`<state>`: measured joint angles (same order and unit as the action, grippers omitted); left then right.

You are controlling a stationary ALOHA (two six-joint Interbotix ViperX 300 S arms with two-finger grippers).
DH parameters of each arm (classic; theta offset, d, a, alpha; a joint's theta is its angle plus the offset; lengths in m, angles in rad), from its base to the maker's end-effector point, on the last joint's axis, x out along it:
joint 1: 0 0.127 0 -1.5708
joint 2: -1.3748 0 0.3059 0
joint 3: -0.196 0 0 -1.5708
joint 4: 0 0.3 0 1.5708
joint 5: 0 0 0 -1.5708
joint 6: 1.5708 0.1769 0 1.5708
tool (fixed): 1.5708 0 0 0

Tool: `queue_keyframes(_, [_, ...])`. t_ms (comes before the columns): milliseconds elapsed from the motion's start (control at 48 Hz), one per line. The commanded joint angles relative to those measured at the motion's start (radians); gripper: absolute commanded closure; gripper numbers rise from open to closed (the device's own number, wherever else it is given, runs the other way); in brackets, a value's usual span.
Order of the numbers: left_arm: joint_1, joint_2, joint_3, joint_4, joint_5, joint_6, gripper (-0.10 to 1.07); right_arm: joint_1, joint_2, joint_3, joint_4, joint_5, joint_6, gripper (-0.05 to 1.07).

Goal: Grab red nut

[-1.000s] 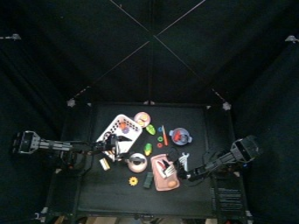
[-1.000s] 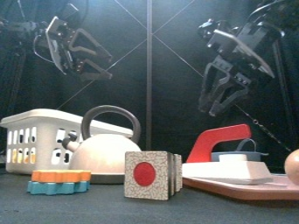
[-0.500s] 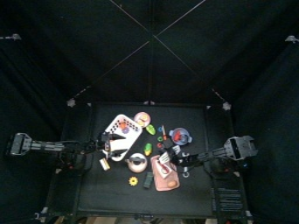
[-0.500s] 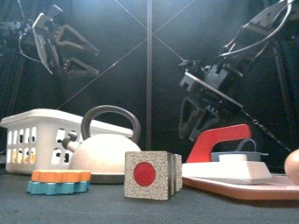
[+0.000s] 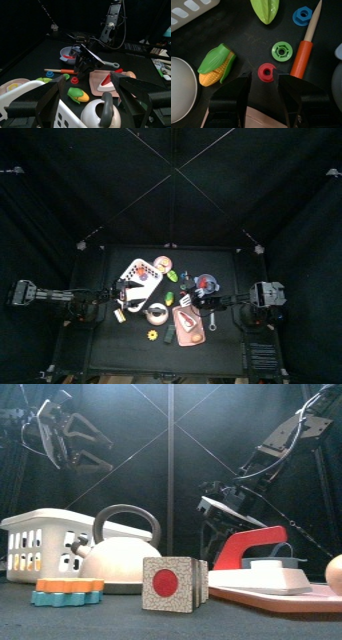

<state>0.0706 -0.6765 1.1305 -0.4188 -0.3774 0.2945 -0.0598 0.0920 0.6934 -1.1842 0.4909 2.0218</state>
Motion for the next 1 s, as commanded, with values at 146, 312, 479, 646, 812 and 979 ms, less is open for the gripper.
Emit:
queue_keyframes(146, [0.003,0.000,-0.011,0.000,-0.008,0.002,-0.06,-0.025,0.020,-0.026,0.000,-0.017,-0.002,0.25])
queue_keyframes(312, [0.003,0.000,-0.009,0.000,-0.008,0.002,-0.06,-0.034,0.046,-0.034,-0.003,-0.038,-0.002,0.25])
queue_keyframes(479, [0.003,0.000,-0.009,0.002,-0.008,0.002,-0.06,-0.043,0.061,-0.035,0.000,-0.052,-0.002,0.25])
queue_keyframes(646, [0.003,0.000,-0.008,0.002,-0.008,0.002,-0.06,-0.044,0.066,-0.032,0.003,-0.054,-0.002,0.25])
queue_keyframes(812, [0.003,0.000,-0.006,0.000,-0.008,0.002,-0.06,-0.043,0.061,-0.035,-0.003,-0.054,-0.002,0.25])
queue_keyframes(979, [0.005,0.000,-0.008,0.002,-0.008,0.002,-0.06,-0.043,0.061,-0.032,-0.002,-0.054,-0.002,0.25])
